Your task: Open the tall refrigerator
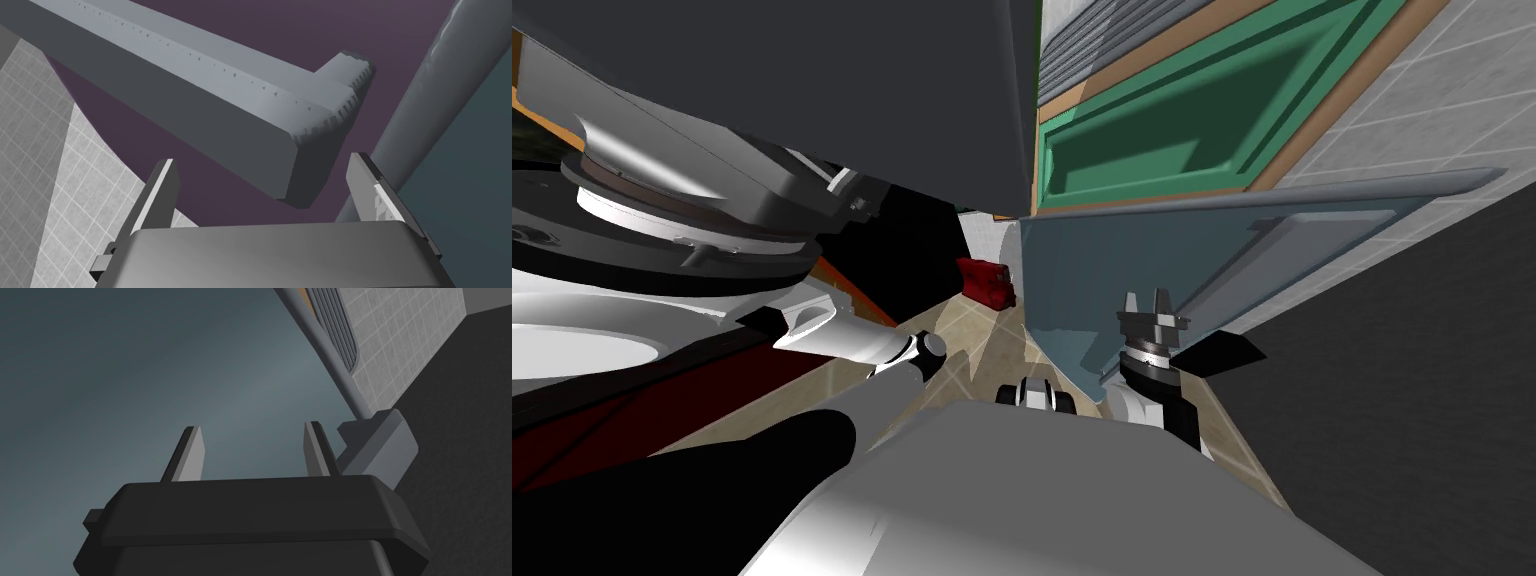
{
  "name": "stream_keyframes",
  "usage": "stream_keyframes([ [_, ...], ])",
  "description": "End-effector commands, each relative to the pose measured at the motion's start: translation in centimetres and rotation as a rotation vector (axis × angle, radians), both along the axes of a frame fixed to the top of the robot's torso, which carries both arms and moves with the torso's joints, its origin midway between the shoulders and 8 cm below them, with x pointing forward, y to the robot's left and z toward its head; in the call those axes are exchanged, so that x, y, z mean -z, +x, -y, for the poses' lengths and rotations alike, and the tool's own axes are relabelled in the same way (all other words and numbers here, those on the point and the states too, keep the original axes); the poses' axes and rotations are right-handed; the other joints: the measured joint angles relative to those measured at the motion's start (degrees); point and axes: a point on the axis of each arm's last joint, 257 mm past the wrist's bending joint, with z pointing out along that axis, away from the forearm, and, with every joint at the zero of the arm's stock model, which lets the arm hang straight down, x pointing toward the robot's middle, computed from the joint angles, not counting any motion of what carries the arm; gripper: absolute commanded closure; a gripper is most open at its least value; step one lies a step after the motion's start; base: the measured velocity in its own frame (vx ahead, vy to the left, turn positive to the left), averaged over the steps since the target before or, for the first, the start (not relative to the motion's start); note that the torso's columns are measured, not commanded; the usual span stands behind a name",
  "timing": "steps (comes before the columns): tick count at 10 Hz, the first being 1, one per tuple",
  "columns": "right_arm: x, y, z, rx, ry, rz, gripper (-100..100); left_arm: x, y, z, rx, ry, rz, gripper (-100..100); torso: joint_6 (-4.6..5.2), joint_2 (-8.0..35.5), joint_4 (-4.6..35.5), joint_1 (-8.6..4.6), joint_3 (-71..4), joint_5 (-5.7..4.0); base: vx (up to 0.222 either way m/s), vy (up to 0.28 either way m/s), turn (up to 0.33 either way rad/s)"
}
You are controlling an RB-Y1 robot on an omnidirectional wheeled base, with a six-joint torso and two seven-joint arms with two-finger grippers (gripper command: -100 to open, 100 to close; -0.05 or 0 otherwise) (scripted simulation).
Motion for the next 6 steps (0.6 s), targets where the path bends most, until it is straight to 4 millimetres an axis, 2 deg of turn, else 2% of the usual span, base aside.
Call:
stream_keyframes([
  [1, 0.0, 0.0, 0.0, 0.0, 0.0, 0.0, 0, -1.9, 1.1, -0.3, -0.003, -0.008, -0.001, -100, -0.03, 0.1, 0.1, 0.16, 0.0, 0.06, -0.05, 0.003, -0.009],
  [4, 0.0, 0.0, 0.0, 0.0, 0.0, 0.0, 0, -3.4, 2.0, -0.5, -0.008, -0.014, -0.002, -100, -0.11, 0.3, 0.3, 0.19, 0.1, 0.01, -0.027, 0.012, 0.001],
  [5, 0.0, 0.0, 0.0, 0.0, 0.0, 0.0, 0, -2.6, 2.0, -0.2, -0.008, -0.001, -0.011, -100, -0.1, 0.4, 0.3, 0.13, 0.1, -0.03, -0.007, 0.008, -0.007],
  [6, 0.0, 0.0, 0.0, 0.0, 0.0, 0.0, 0, -2.6, 2.2, -0.2, -0.009, -0.001, -0.013, 0, -0.11, 0.3, 0.3, 0.07, 0.2, -0.01, 0.007, 0.003, -0.005],
])
